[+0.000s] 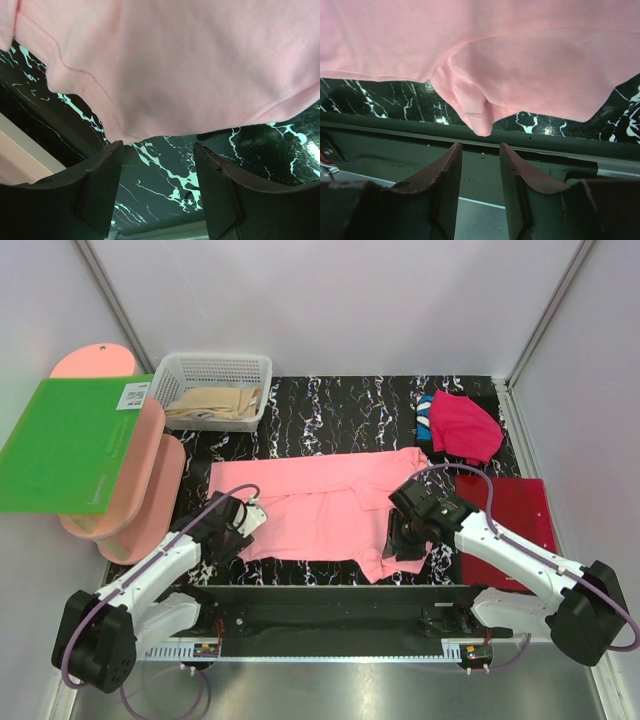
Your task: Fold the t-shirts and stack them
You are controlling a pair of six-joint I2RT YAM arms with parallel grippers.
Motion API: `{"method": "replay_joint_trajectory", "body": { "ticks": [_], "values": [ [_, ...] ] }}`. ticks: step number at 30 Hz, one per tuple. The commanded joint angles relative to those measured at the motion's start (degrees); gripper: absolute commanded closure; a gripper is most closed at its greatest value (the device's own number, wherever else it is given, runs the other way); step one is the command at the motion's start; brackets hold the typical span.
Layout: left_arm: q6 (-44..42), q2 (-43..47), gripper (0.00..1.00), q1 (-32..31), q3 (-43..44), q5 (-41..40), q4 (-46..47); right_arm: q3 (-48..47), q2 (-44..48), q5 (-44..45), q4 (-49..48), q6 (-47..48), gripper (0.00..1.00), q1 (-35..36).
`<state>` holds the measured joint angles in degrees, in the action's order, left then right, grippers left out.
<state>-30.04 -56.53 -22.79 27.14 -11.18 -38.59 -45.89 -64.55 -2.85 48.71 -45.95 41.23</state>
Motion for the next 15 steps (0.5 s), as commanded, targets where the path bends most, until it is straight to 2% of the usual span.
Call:
{"method": "replay_joint_trajectory", "body": {
  "ticks": [1, 7, 15],
  "values": [
    [-1.2, -1.9, 0.37, 1.0, 0.5, 2.1, 2.3, 2.8, 0.0, -1.6, -1.3, -2.7, 0.57, 3.1],
    [-0.8, -7.4, 0.38, 1.2, 4.0, 3.1, 3.9, 3.7, -5.0, -0.7, -5.0, -5.6, 0.57, 8.3],
    [-1.2, -9.4, 0.38, 1.2, 4.5, 2.7, 5.5, 3.9, -7.4, 1.3, -7.2, -6.6, 0.54, 9.0]
  ]
}}
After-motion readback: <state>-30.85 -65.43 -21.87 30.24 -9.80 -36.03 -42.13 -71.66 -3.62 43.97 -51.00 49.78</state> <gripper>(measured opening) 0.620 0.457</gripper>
